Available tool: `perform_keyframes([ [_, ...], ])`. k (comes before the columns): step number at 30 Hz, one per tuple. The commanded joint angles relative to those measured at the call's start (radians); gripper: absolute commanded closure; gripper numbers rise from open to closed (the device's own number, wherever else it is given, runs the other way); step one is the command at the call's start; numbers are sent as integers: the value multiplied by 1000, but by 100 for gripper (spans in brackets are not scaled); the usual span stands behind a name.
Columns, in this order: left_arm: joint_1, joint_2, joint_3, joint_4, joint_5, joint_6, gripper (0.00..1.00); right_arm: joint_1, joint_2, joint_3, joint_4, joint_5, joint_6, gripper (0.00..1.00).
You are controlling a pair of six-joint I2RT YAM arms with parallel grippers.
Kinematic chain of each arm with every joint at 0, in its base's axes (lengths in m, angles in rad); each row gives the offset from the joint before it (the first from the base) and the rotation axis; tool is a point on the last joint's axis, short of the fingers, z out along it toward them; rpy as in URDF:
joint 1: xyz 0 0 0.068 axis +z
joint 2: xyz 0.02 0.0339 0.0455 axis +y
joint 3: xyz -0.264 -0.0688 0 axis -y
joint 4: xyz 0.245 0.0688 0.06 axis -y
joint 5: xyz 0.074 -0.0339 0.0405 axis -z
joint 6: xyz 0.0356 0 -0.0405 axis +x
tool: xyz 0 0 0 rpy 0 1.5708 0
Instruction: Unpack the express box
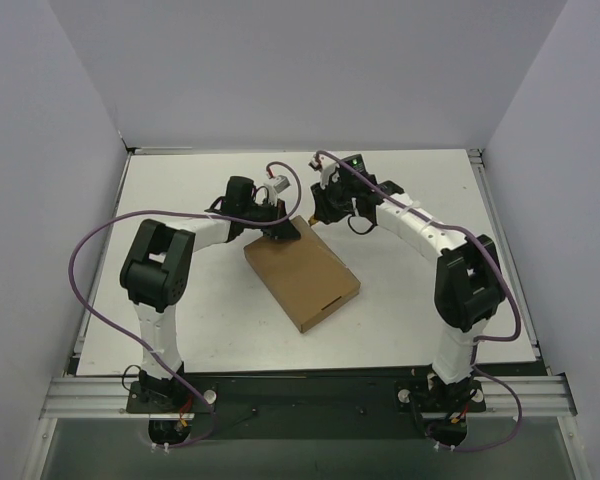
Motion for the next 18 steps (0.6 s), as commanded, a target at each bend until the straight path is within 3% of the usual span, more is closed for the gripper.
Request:
perform_keyframes([
  [1,23,80,-34,-154,-107,66,100,17,-120,-53,13,62,-25,100],
  [5,23,77,-32,-154,-110,69,100,46,-200,-119,10,260,54,100],
  [18,22,91,-32,-154,-98,73,100,65,-310,-222,-79,249,50,100],
])
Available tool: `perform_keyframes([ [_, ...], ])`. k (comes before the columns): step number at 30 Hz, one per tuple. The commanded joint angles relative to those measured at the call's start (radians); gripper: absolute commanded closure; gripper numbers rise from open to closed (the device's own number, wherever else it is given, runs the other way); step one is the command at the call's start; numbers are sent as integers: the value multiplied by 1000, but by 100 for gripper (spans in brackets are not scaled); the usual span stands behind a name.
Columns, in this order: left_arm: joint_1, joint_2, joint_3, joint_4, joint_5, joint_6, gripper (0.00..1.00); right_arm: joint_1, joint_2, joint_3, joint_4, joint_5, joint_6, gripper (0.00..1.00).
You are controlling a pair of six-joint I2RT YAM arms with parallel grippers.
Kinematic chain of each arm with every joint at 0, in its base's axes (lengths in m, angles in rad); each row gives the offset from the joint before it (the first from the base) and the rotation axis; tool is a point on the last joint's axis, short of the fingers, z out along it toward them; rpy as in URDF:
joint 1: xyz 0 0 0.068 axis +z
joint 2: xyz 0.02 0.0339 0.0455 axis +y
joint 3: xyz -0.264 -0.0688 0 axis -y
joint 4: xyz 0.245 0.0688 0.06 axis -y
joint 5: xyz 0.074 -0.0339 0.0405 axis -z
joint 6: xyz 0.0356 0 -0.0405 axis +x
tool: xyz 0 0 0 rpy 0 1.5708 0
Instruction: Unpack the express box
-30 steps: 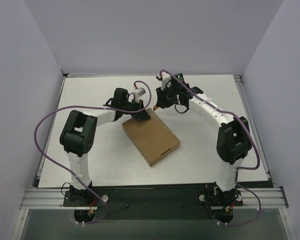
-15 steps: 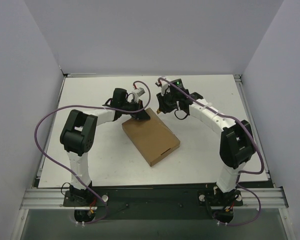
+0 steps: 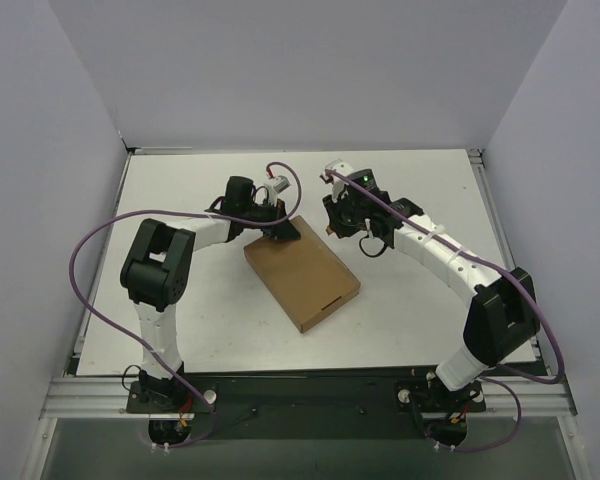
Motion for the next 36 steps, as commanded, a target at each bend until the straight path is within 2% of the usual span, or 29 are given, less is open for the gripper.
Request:
perform_keyframes([
  [1,19,85,-33,-157,-113,60,100,4,-37,-20,-43,71,30,100],
  [12,21,95,-20,-174,-109,71,100,12,-40,-33,-114,70,72,100],
  [36,22,112,-5,-173,-101,81,100,10,-50,-29,-138,22,129,100],
])
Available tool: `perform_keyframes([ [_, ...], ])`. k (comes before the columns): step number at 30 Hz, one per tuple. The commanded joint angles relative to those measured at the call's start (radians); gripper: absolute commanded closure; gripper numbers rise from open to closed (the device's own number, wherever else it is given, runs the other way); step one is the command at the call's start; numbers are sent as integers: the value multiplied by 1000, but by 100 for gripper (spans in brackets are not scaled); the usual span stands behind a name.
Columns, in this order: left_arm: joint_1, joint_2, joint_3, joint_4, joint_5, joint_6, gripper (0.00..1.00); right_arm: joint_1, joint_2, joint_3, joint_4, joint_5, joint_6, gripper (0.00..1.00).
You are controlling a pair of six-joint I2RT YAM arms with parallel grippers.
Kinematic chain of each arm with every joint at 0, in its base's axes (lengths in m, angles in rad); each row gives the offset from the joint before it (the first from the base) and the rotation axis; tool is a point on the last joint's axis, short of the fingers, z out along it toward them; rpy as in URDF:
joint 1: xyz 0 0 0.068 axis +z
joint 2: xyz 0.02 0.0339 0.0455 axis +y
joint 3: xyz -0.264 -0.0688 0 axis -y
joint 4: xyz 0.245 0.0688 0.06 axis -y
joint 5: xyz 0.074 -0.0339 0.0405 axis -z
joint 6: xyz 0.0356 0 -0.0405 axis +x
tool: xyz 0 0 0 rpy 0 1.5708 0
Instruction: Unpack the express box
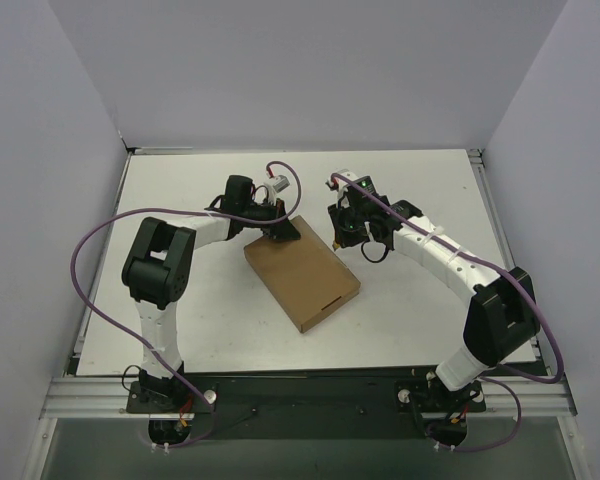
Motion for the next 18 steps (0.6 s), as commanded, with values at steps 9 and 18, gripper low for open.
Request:
perform_keyframes([
  [9,10,95,-23,-150,-146,70,100,15,-52,-14,-25,-10,4,100],
  [18,9,94,-22,-152,-146,70,100,32,-55,-36,-13,11,-16,100],
])
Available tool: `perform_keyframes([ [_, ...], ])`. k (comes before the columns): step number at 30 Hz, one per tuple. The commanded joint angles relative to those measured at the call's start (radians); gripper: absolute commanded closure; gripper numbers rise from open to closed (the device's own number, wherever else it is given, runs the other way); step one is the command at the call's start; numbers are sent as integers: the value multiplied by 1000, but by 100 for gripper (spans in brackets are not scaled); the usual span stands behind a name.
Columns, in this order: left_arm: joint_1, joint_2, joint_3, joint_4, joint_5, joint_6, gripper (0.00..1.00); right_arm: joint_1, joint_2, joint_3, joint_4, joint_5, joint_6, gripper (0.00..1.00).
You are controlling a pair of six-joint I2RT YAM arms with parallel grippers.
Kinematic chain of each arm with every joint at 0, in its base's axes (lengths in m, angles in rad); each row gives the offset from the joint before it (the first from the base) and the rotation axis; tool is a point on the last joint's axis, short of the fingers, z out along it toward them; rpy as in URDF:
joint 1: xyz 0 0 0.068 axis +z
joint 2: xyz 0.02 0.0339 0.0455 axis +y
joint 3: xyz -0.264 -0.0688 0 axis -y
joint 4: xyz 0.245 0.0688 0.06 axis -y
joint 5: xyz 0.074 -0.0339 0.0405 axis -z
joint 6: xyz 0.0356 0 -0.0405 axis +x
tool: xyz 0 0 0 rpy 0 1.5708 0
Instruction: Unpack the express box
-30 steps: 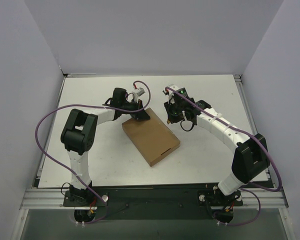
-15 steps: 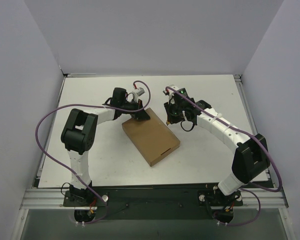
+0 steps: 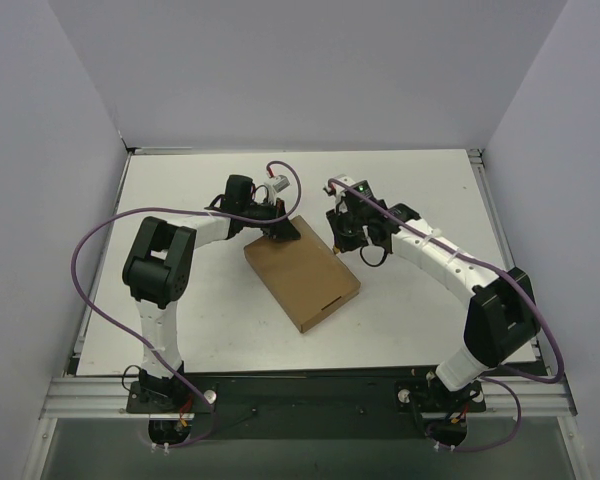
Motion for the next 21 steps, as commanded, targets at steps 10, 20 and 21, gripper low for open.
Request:
perform_keyframes([
  [10,6,89,-28,-140,-175,54,100,36,-67,-22,-50,18,-16,100],
  [20,6,104,-5,-138,-227,37,100,65,-125,-82,-120,21,-13,100],
  [21,6,104,-6,-138,-228,36,100,68,-133,-88,-124,15,-11,100],
])
